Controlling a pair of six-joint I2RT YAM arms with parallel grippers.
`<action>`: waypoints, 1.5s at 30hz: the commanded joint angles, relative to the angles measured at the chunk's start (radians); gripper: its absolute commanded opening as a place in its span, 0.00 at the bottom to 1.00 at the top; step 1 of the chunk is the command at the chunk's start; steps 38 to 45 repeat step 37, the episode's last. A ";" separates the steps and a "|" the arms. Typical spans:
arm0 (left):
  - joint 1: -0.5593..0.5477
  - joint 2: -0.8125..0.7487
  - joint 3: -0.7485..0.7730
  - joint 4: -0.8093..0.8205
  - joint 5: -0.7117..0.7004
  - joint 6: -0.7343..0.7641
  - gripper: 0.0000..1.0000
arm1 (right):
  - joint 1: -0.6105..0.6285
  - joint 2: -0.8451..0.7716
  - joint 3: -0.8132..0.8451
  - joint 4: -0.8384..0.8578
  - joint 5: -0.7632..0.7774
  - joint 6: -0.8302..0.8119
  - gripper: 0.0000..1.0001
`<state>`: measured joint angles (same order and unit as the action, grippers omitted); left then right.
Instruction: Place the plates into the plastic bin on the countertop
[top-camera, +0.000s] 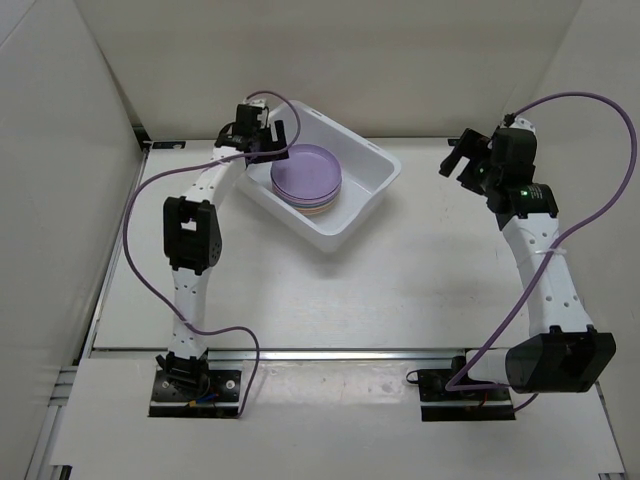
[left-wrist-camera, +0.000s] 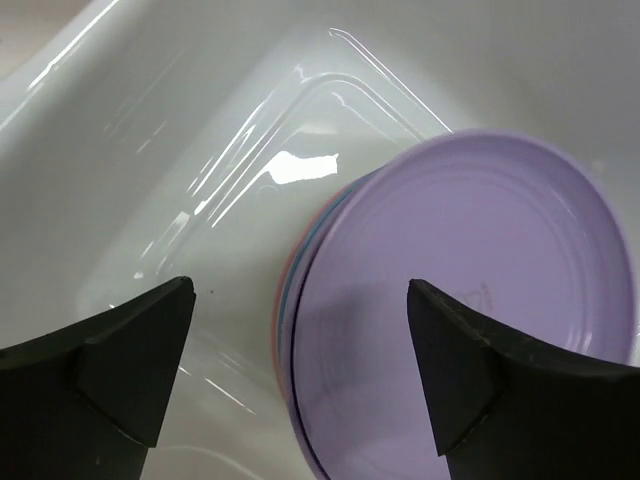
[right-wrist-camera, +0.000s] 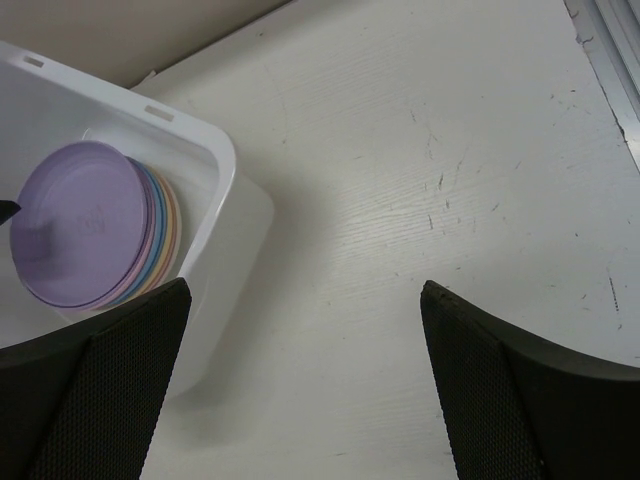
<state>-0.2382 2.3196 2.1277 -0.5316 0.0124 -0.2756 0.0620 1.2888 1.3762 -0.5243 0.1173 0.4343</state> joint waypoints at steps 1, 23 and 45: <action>-0.004 -0.049 0.058 -0.013 -0.005 0.019 1.00 | -0.005 -0.029 -0.002 0.014 0.016 -0.014 0.99; -0.075 -0.946 -0.793 0.068 -0.397 -0.040 1.00 | -0.008 0.060 -0.025 -0.060 -0.050 0.024 0.99; 0.050 -1.166 -0.985 0.032 -0.399 -0.111 0.99 | -0.005 0.021 -0.123 0.038 -0.134 0.052 0.99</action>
